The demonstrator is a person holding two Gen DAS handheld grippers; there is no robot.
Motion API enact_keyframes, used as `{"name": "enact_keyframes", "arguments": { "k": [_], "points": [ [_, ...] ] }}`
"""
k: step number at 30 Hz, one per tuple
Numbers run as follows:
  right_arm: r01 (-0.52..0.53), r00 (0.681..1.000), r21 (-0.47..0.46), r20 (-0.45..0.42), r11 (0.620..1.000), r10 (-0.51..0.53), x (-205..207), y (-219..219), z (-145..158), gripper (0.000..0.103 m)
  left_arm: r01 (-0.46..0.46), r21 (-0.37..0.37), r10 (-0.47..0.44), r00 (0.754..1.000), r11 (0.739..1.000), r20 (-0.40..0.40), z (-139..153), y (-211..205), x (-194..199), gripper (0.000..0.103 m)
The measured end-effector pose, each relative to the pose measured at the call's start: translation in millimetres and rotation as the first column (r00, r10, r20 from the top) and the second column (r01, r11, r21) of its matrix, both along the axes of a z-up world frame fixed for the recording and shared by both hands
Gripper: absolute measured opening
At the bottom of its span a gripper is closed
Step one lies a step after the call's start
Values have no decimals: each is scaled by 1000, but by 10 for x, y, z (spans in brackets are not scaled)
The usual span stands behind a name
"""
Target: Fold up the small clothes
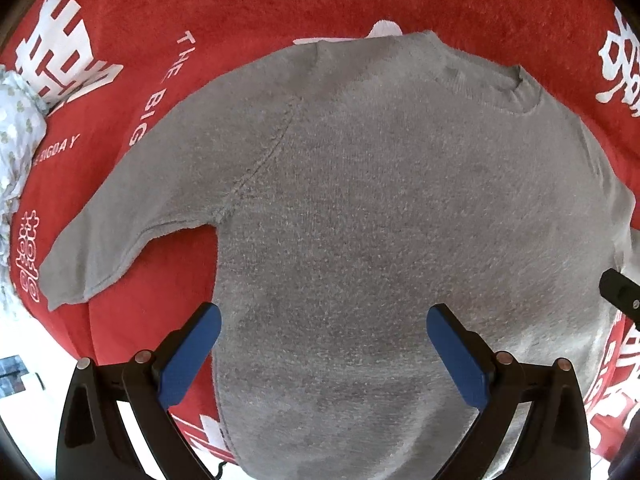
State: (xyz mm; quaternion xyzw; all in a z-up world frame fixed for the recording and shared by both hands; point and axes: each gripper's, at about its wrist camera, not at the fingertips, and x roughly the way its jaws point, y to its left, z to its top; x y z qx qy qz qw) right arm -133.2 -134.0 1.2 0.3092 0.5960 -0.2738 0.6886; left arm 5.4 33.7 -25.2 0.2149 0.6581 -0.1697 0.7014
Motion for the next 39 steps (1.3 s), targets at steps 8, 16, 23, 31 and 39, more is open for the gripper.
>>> {"name": "enact_keyframes", "arguments": {
  "k": [8, 16, 23, 31, 39],
  "points": [
    [-32, 999, -2, 7, 999, 32, 38, 15, 6, 103, 6, 9, -6, 1000, 1000, 1, 5, -18, -34, 103],
    [-24, 1000, 7, 11, 1000, 24, 5, 21, -11, 103, 3, 14, -3, 1000, 1000, -1, 9, -34, -63, 103],
    [-19, 1000, 12, 5, 1000, 19, -51, 16, -30, 103, 5, 15, -5, 1000, 1000, -2, 5, -25, -72, 103],
    [-20, 1000, 15, 4, 1000, 20, -53, 23, -33, 103, 5, 19, -5, 1000, 1000, -1, 6, 11, -86, 103],
    [-22, 1000, 15, 4, 1000, 22, -49, 32, -36, 103, 4, 17, -4, 1000, 1000, -3, 18, 53, -83, 103]
  ]
}}
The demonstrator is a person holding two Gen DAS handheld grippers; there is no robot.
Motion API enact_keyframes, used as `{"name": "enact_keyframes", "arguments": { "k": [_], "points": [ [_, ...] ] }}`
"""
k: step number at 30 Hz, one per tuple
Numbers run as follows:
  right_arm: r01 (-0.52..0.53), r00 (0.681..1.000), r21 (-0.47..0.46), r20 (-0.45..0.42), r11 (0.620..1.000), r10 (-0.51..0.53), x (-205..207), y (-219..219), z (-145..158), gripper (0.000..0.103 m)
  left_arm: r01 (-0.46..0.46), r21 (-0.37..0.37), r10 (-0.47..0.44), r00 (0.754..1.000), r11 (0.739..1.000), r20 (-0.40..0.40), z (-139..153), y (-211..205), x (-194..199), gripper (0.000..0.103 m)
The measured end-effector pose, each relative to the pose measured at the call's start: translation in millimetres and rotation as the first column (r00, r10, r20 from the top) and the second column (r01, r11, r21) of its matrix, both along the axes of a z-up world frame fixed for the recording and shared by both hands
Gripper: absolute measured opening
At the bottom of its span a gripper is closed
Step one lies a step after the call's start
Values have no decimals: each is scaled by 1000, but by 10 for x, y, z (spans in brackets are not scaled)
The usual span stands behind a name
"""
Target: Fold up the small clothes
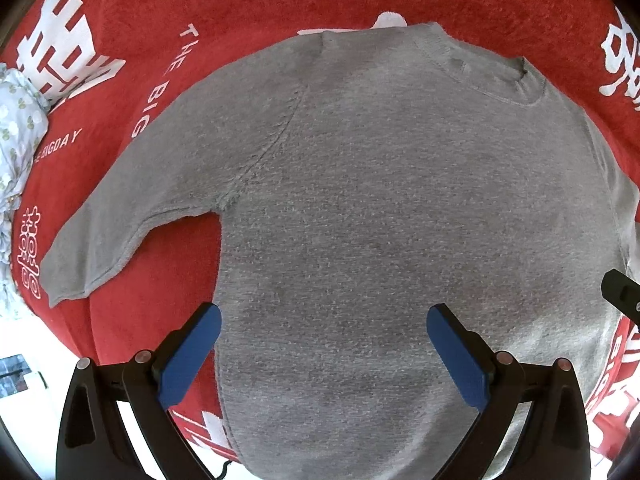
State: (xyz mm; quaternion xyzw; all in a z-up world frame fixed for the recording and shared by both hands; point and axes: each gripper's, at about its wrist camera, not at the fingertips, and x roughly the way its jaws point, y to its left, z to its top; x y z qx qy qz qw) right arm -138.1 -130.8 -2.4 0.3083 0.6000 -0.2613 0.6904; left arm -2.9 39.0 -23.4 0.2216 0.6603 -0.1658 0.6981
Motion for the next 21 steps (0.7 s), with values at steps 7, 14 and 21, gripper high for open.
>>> {"name": "enact_keyframes", "arguments": {
  "k": [7, 14, 21],
  "points": [
    [-1, 1000, 0, -2, 1000, 1, 6, 26, -9, 103, 3, 3, -3, 1000, 1000, 3, -16, 16, 22, 103],
    [-2, 1000, 0, -5, 1000, 2, 15, 42, -9, 103, -3, 2, 3, 1000, 1000, 0, -37, 30, 59, 103],
    [-4, 1000, 0, -5, 1000, 4, 14, 45, -3, 103, -4, 1, 4, 1000, 1000, 1, -46, 21, 82, 103]
  ]
}}
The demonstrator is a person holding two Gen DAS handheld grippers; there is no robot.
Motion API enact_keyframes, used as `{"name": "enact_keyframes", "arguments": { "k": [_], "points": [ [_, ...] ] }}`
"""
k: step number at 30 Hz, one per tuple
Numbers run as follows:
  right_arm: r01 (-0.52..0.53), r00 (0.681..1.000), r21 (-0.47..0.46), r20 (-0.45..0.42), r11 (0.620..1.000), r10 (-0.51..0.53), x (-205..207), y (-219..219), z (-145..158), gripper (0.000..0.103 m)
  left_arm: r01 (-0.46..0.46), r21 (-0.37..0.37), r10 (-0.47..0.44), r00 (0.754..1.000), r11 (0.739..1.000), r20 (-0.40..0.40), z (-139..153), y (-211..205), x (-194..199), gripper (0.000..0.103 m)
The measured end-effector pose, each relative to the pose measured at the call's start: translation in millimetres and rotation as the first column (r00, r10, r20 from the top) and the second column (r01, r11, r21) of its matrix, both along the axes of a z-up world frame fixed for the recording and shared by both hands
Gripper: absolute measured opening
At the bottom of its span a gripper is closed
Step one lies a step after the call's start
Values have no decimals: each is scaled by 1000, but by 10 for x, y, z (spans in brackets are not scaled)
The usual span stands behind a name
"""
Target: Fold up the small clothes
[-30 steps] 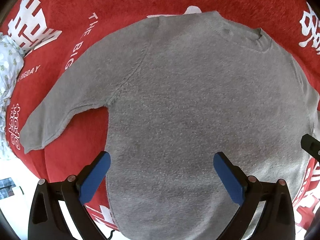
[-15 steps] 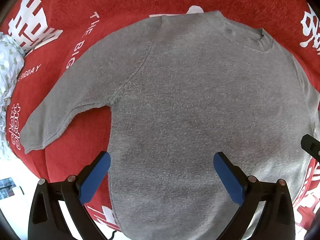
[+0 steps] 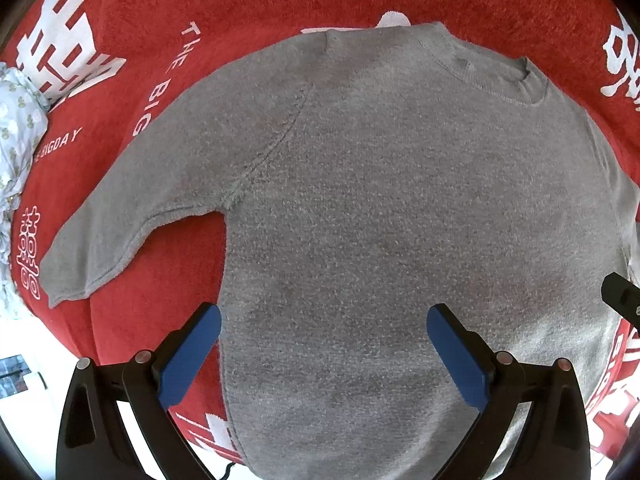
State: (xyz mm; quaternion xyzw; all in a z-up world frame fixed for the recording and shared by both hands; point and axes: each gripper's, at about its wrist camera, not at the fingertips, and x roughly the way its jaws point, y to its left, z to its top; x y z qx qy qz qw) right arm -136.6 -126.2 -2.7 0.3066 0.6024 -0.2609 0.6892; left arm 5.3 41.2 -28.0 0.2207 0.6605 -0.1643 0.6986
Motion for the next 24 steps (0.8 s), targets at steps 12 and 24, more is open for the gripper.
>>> {"name": "enact_keyframes", "arguments": {
  "k": [12, 24],
  "points": [
    [0, 1000, -1, -1, 1000, 0, 17, 86, 17, 103, -9, -9, 9, 1000, 1000, -1, -10, 48, 37, 103],
    [-10, 1000, -11, -15, 1000, 10, 99, 181, 46, 103, -46, -52, 45, 999, 998, -19, -25, 211, 168, 103]
  ]
}}
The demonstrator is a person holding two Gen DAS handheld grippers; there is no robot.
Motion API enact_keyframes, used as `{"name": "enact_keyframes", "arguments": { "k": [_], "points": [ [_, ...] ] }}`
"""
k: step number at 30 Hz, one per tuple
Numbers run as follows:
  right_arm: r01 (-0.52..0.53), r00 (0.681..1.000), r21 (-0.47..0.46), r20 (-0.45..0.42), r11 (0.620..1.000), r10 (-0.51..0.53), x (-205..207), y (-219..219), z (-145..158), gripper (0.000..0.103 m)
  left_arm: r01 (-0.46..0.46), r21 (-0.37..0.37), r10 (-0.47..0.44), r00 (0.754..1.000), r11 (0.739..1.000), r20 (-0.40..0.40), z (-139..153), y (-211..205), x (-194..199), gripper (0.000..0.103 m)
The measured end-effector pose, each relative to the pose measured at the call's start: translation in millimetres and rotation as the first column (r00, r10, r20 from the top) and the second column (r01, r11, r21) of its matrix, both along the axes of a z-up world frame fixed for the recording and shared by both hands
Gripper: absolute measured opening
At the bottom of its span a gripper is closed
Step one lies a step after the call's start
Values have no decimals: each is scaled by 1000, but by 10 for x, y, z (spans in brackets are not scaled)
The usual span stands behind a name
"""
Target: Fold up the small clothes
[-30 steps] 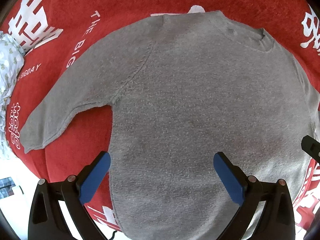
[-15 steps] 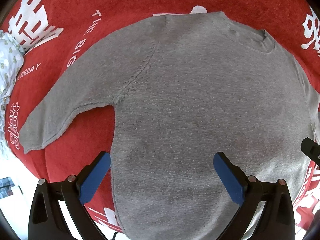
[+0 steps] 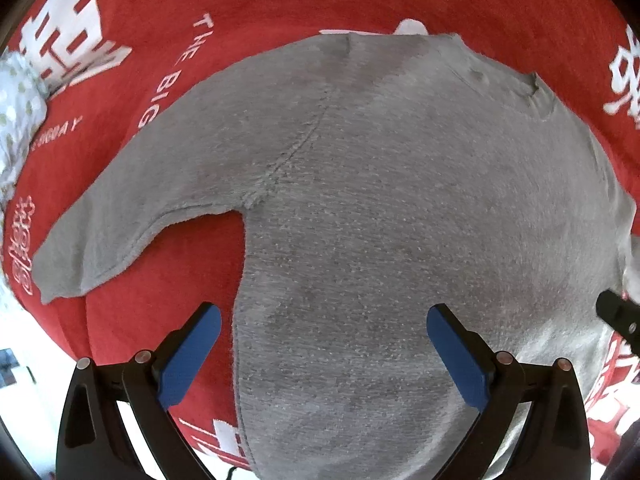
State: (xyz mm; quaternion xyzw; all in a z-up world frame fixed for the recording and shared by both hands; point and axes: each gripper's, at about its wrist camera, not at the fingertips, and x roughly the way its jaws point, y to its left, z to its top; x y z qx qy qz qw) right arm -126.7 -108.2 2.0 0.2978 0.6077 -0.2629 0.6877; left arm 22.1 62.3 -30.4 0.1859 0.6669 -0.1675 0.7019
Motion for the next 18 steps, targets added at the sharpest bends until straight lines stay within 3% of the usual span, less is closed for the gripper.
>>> {"name": "enact_keyframes", "arguments": {
  "k": [7, 11, 15, 18],
  "points": [
    [-34, 999, 1, 20, 999, 34, 138, 185, 33, 103, -120, -109, 119, 993, 987, -17, -1, 399, 298, 103],
    [-91, 995, 13, 42, 996, 90, 286, 394, 28, 103, -229, -172, 229, 973, 958, -20, -30, 954, 537, 103],
    [-166, 985, 28, 49, 986, 164, 473, 681, -16, 103, -369, -200, 377, 926, 907, -2, -137, 1680, 730, 103],
    [-214, 976, 37, 53, 976, 212, 597, 896, -49, 103, -477, -208, 493, 869, 854, 29, -270, 2249, 835, 103]
  ]
}}
